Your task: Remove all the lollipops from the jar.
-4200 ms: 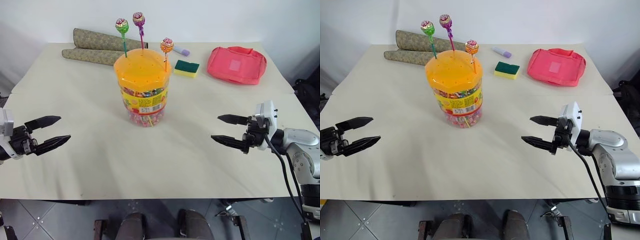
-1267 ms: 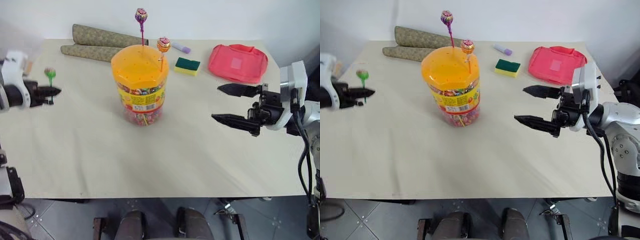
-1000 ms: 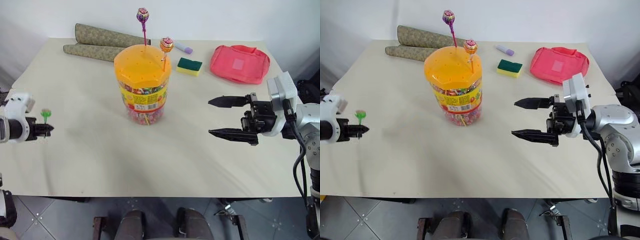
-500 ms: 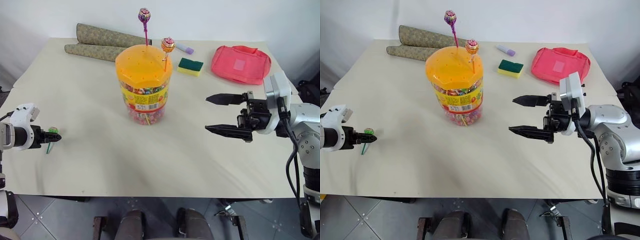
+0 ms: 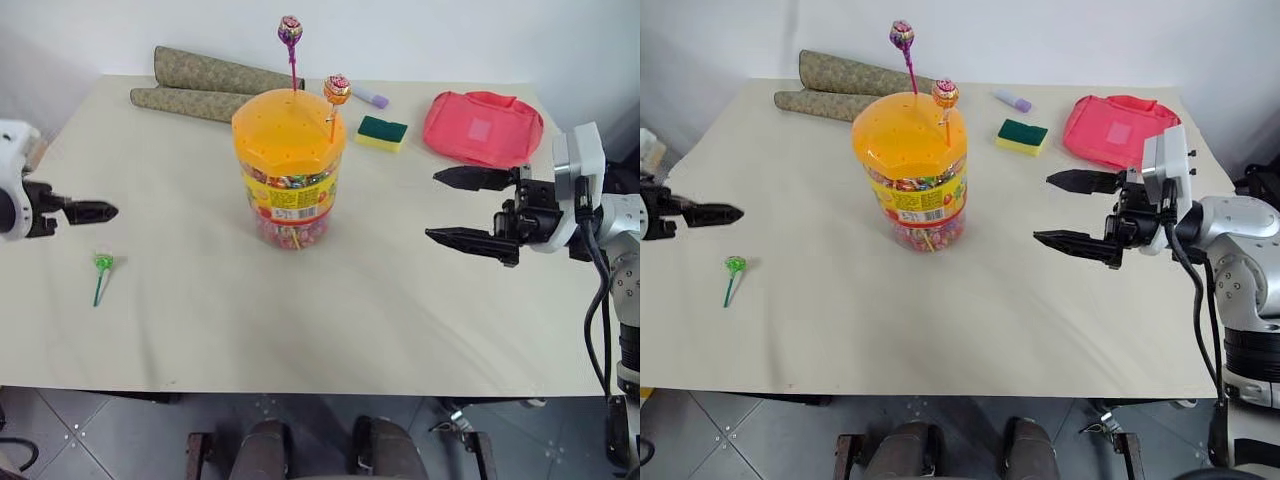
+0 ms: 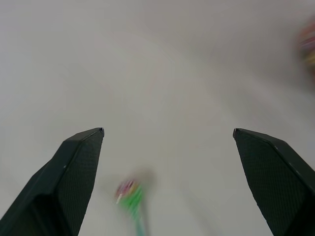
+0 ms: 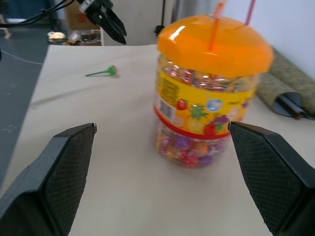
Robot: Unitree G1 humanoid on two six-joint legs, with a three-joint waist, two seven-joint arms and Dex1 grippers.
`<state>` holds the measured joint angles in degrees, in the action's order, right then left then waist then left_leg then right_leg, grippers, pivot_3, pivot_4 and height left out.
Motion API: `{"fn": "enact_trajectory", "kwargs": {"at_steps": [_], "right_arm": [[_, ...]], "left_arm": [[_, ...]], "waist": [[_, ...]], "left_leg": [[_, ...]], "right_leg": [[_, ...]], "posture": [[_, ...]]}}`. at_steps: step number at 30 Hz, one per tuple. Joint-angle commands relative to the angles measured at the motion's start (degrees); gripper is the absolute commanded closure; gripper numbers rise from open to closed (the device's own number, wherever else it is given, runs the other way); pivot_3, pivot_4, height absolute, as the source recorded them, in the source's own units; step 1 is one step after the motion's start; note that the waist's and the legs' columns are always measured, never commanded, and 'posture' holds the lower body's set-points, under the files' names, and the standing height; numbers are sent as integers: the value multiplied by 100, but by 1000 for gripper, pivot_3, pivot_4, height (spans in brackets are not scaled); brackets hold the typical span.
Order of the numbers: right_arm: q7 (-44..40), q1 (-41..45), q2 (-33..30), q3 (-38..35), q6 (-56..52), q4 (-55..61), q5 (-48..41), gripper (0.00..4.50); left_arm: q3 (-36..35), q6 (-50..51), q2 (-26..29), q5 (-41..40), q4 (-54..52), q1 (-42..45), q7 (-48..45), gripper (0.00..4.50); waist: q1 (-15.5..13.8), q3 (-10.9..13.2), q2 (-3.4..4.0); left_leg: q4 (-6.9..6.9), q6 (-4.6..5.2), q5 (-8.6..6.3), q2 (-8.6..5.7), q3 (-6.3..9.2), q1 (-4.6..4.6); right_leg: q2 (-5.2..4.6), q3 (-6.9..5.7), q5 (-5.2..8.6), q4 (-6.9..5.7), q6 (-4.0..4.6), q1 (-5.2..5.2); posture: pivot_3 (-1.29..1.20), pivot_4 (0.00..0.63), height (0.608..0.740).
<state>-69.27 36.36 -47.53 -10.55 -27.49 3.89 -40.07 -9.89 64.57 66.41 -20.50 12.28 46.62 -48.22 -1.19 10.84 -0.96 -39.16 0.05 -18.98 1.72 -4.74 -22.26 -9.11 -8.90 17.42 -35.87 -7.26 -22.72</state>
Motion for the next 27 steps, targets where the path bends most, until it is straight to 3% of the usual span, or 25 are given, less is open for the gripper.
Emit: {"fn": "enact_trajectory", "kwargs": {"at_steps": [1,11,19,27], "right_arm": [[210,375,-16,-232,37,-31,-32,0],[970,953,449,-12,-268,86,-17,0],[1426,1628,902,515,-634,-166,287,0],[1484,2394,1696,973,-934,-892,434,0]], "left_arm": [[-432,-954,-212,-296,-236,131,-318,30],[-1150,-3267,-1607,-1454,294,381,-1923,30],[-1270,-3816,-1649,-1832,531,138,-2973,30],[-1460,-3758,-1431,-1945,339,-291,-3048,30]], "waist": [[5,0,0],[23,0,0],[161,0,1],[237,0,1]], "left_leg": [[0,-1,0,1,0,0],[-6,-1,0,1,-3,-2],[-3,-1,0,1,-3,-1],[-2,0,0,1,0,-1]], "right_leg": [[0,0,0,-1,0,-1],[1,-2,-1,-3,0,-1],[1,-1,0,-4,0,-3],[1,-2,0,-6,0,-4]], "posture": [[0,150,740],[0,150,740],[0,150,740],[0,150,740]]}}
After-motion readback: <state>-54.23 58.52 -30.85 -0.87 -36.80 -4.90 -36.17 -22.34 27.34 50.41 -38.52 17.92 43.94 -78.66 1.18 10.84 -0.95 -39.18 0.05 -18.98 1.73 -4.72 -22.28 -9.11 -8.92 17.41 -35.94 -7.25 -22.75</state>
